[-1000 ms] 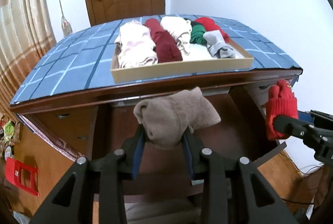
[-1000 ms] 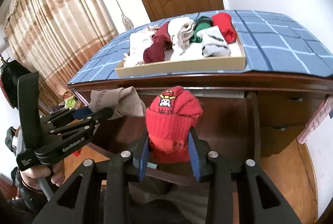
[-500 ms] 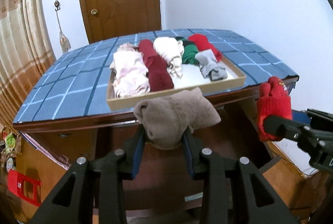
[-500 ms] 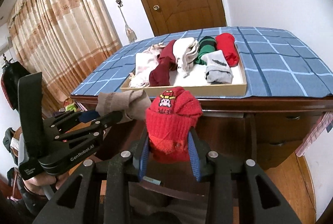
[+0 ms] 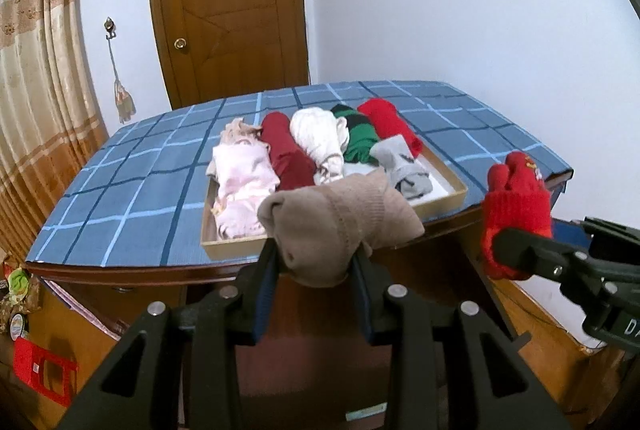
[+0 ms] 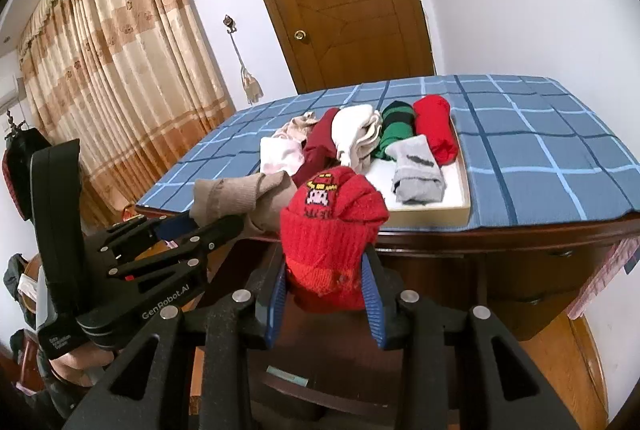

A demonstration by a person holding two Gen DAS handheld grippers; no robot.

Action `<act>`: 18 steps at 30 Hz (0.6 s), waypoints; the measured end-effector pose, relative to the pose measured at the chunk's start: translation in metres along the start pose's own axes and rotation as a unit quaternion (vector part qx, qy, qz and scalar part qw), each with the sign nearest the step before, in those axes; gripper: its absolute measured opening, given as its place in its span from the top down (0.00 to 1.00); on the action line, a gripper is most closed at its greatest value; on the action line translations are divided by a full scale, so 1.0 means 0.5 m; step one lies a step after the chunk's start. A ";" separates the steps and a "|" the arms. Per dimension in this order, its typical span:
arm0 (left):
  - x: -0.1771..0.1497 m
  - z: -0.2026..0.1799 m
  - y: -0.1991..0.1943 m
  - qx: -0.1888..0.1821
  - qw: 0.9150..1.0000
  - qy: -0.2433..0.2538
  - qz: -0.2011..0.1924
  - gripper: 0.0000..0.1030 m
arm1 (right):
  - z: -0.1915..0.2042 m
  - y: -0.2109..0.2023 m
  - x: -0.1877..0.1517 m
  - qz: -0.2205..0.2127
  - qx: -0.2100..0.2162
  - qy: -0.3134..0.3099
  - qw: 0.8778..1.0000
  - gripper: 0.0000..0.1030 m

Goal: Take underwear out of drawer
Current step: 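Carry both socks over the tray and lower them toward the garments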

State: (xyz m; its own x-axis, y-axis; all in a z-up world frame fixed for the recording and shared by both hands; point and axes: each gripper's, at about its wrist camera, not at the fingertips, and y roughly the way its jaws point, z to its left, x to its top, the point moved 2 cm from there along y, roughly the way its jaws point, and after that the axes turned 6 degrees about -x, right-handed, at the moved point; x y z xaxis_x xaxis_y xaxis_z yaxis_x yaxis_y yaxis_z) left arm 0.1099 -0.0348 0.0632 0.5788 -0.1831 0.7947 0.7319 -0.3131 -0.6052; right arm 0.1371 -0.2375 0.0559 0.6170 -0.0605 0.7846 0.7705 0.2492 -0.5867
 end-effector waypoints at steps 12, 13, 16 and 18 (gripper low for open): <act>0.052 -0.012 0.039 -0.007 1.000 0.001 -0.014 0.68 | -0.025 0.017 0.051 -0.016 -0.011 0.021 1.000 0.64; 0.058 -0.012 0.045 -0.008 1.000 0.000 -0.015 0.68 | -0.028 0.019 0.054 -0.016 -0.012 0.022 1.000 0.64; 0.069 -0.012 0.059 -0.009 1.000 -0.006 -0.015 0.68 | -0.038 0.029 0.066 -0.017 -0.017 0.029 0.999 0.64; 0.077 -0.012 0.073 -0.008 1.000 -0.006 -0.013 0.68 | -0.045 0.038 0.074 -0.017 -0.020 0.033 0.999 0.64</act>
State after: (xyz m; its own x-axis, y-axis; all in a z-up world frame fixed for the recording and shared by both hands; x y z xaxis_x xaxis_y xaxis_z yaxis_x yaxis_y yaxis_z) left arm 0.1566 -0.0590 0.0723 0.5642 -0.1628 0.8094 0.7409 -0.3328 -0.5833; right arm 0.1781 -0.2569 0.0695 0.5979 -0.1321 0.7906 0.7967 0.2061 -0.5681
